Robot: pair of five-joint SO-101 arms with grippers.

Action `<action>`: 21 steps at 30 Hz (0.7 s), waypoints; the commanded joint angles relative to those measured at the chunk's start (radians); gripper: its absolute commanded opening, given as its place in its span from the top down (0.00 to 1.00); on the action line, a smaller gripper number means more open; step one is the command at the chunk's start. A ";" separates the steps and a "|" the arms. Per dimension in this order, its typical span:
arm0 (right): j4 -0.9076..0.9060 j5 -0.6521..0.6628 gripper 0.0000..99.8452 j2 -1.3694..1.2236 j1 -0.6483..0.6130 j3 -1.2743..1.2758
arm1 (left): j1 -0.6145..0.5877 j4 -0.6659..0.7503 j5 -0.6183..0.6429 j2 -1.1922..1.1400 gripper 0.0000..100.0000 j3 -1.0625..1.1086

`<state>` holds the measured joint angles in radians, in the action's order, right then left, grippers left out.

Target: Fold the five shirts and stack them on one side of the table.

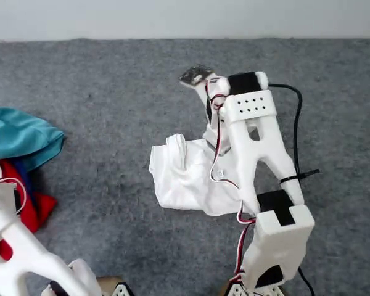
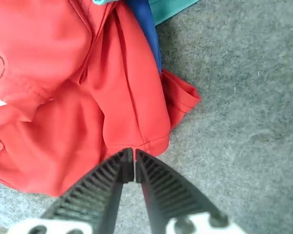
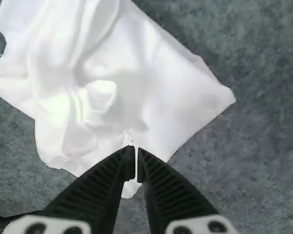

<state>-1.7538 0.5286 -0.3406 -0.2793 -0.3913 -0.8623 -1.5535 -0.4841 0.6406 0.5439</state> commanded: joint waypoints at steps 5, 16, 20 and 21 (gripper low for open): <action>-0.038 -0.064 0.99 -0.111 -0.288 0.003 | 0.074 0.014 0.009 0.028 0.98 -0.038; -0.042 -0.121 0.99 0.054 -0.527 0.003 | 0.086 0.014 0.009 0.026 0.98 -0.036; -0.042 -0.118 0.99 0.171 -0.375 0.006 | 0.086 0.031 0.009 0.026 0.98 -0.035; -0.042 -0.117 0.99 0.182 -0.340 0.008 | 0.086 0.035 0.009 0.026 0.98 -0.035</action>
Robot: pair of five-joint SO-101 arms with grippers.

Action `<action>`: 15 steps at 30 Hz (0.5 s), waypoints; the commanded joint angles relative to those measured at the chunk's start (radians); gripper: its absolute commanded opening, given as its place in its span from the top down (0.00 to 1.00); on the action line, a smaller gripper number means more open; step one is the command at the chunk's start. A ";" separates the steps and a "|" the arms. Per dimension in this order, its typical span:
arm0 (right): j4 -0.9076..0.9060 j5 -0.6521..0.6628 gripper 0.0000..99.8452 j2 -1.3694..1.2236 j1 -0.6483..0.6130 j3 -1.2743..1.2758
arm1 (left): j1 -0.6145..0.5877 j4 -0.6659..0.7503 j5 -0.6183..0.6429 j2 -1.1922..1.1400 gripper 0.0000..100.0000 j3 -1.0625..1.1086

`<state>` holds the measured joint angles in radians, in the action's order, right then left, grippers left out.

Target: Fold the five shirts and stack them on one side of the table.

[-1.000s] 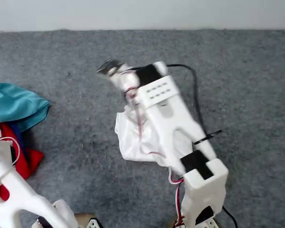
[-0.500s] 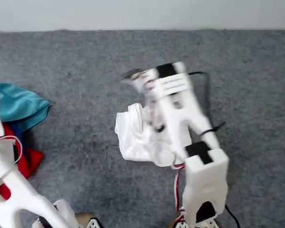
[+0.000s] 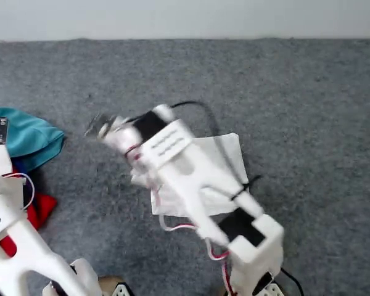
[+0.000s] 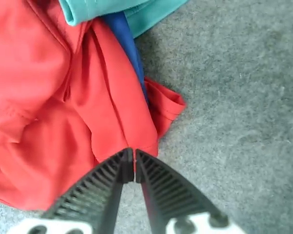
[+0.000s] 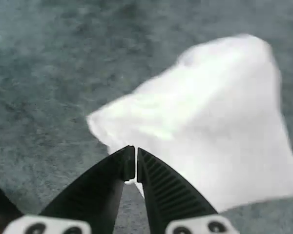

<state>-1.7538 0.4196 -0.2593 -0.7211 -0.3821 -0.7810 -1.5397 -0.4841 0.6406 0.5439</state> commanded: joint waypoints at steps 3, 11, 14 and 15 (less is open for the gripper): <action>-0.036 -0.002 0.99 0.091 0.176 0.023 | 0.008 0.028 0.009 0.026 0.98 -0.036; -0.038 0.021 0.99 -0.120 0.025 0.169 | -0.002 0.028 0.009 0.028 0.98 -0.035; -0.018 -0.034 0.99 -0.194 -0.087 0.158 | -0.052 0.034 0.011 0.028 0.98 -0.035; -0.012 -0.046 0.99 -0.214 -0.120 0.152 | -0.072 0.035 0.011 0.028 0.98 -0.036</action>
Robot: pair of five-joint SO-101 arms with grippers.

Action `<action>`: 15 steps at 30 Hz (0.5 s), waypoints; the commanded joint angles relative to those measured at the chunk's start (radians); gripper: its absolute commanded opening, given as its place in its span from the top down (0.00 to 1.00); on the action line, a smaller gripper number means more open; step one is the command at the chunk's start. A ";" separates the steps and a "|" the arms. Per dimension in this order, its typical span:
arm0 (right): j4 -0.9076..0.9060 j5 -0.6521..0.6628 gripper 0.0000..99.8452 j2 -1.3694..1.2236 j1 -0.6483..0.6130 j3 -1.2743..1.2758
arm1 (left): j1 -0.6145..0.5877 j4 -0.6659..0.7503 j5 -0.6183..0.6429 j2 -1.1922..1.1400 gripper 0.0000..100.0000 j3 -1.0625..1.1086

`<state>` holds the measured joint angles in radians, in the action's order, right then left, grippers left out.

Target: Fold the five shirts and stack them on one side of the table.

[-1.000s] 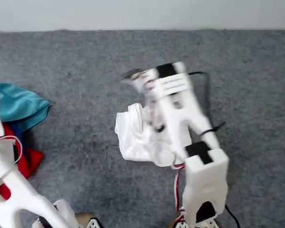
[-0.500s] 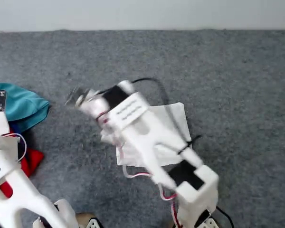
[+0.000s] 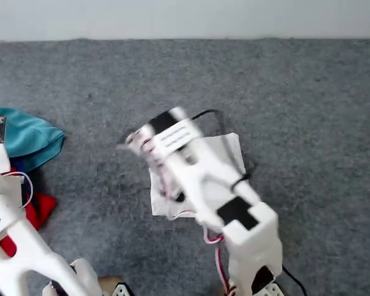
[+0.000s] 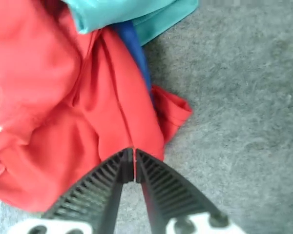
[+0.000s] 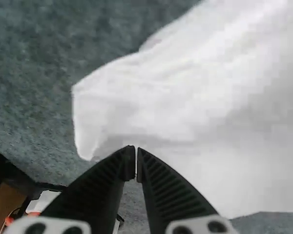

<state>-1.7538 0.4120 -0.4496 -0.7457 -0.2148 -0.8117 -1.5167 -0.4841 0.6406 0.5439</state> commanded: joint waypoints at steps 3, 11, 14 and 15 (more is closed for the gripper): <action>-0.015 -0.049 0.99 -0.059 -0.157 -0.037 | -0.087 0.012 0.011 0.028 0.98 -0.038; -0.039 -0.043 0.99 0.119 -0.022 -0.160 | -0.106 0.012 0.009 0.026 0.98 -0.035; -0.005 -0.017 0.99 0.139 0.041 -0.176 | -0.104 0.012 0.009 0.025 0.98 -0.035; 0.021 -0.002 0.99 0.136 0.058 -0.176 | -0.103 0.012 0.009 0.023 0.98 -0.035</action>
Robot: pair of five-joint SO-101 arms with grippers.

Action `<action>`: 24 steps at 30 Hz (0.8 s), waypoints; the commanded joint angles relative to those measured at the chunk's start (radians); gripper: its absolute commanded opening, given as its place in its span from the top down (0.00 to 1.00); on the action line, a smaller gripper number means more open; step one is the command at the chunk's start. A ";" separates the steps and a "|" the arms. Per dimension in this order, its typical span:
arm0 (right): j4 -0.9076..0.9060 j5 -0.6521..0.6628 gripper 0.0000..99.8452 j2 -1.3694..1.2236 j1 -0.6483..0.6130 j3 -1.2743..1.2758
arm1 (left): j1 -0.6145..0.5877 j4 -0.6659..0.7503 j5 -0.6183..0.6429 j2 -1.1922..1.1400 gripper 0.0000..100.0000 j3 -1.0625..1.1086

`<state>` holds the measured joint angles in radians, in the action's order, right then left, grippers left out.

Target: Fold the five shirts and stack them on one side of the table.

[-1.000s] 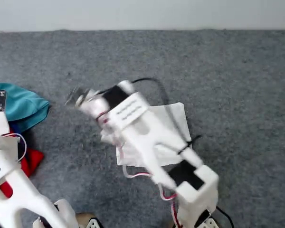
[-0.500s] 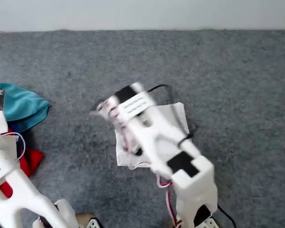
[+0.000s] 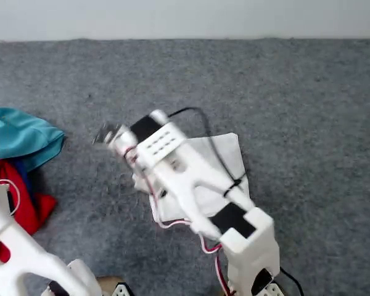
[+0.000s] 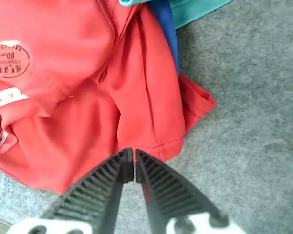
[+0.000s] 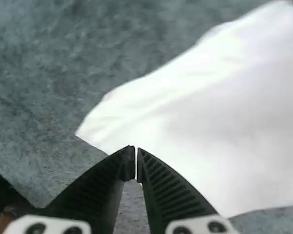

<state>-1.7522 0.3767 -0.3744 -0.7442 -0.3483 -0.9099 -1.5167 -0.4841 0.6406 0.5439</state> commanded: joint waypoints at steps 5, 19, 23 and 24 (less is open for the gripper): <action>0.257 0.054 0.99 -0.015 0.096 -0.044 | -0.005 0.012 0.009 0.021 0.98 -0.035; 0.426 0.049 0.99 -0.166 0.124 -0.138 | -0.005 0.006 0.009 0.026 0.98 -0.033; 0.211 0.048 0.99 -0.073 0.136 -0.212 | -0.005 0.008 0.009 0.026 0.98 -0.033; 0.157 0.041 0.99 -0.053 0.147 -0.219 | -0.005 0.008 0.009 0.026 0.98 -0.033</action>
<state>-1.4515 0.4242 -0.5401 -0.6306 -0.4971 -0.9099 -1.5167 -0.4841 0.6406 0.5439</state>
